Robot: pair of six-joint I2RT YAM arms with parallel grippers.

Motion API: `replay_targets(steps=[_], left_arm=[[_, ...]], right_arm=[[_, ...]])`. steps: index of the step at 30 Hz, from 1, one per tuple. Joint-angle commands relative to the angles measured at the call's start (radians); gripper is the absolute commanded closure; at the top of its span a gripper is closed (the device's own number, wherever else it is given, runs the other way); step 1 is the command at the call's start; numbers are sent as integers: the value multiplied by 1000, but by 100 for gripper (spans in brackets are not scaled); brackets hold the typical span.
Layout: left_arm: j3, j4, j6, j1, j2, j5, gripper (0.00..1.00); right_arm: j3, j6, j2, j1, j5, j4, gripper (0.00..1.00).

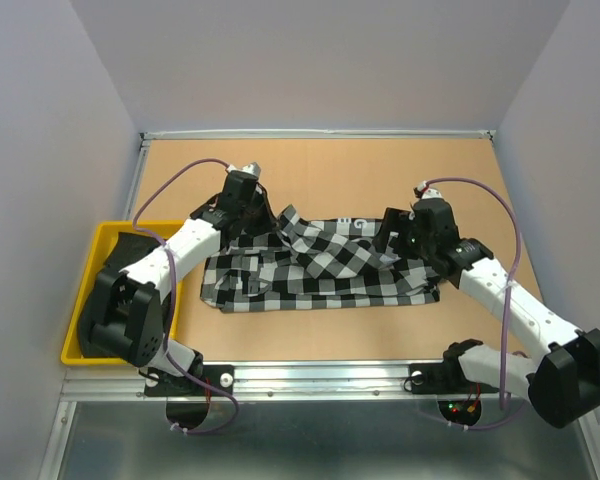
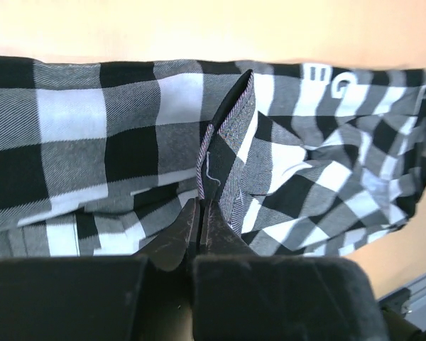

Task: Fold and stack the long sleeve shirts
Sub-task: Fold the shirt

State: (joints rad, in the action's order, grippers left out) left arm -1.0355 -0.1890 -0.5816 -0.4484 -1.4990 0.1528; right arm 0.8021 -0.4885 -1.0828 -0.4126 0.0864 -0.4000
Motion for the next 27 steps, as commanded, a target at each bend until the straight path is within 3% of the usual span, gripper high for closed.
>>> replay_targets(steps=[1,16,27], left_arm=[[12,-69,-53,-4,92,-73,100],[35,-161,-146,16,207,-217,100],[104,-113,-153,59,195,-202,100]], right_arm=[[17,18,-45,23,3,41,6],[175,53,-210,169,-79,40,6],[207,64,-233,205,-142,39,6]])
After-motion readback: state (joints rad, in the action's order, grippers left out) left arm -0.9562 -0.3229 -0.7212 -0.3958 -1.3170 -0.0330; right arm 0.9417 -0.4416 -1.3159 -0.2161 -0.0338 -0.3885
